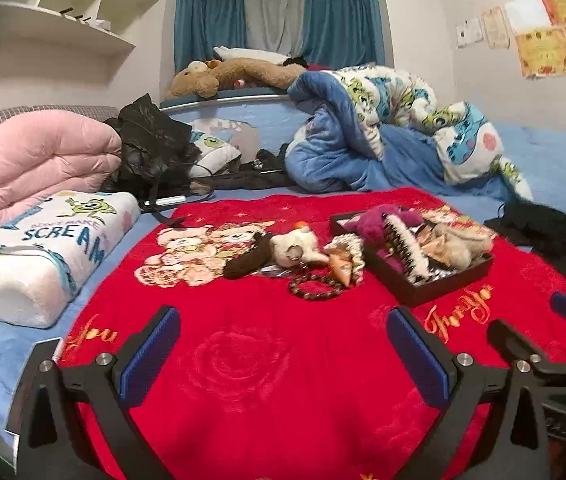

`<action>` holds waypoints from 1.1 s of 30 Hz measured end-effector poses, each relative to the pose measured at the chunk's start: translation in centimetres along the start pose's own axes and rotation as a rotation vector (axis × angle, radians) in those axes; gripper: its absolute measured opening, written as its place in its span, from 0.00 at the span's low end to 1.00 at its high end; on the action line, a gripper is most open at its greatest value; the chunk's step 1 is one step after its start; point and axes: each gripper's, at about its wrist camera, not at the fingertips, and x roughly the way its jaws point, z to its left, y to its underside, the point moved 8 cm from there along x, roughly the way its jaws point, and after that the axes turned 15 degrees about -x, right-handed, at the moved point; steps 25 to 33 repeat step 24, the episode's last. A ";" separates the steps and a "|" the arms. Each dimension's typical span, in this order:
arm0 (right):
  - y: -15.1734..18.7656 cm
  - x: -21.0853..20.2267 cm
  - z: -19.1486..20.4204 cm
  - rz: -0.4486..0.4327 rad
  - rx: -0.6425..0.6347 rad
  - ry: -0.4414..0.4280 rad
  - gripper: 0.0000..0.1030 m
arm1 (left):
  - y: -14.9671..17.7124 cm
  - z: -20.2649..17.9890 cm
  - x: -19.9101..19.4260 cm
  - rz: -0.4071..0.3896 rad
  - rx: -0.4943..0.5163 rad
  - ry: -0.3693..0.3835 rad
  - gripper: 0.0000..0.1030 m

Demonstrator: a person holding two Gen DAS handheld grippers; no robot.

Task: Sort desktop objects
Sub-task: 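Open the left gripper to drop the hair clip in the box, then withdraw both grippers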

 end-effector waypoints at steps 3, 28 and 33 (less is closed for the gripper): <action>0.3 0.5 -0.4 0.017 0.001 0.032 1.00 | 0.7 -0.3 0.5 0.006 0.023 -0.011 1.00; 0.4 1.6 0.9 0.045 -0.023 0.008 1.00 | 0.8 -0.8 1.4 0.038 -0.010 0.059 1.00; 0.4 1.6 0.9 0.045 -0.023 0.008 1.00 | 0.8 -0.8 1.4 0.038 -0.010 0.059 1.00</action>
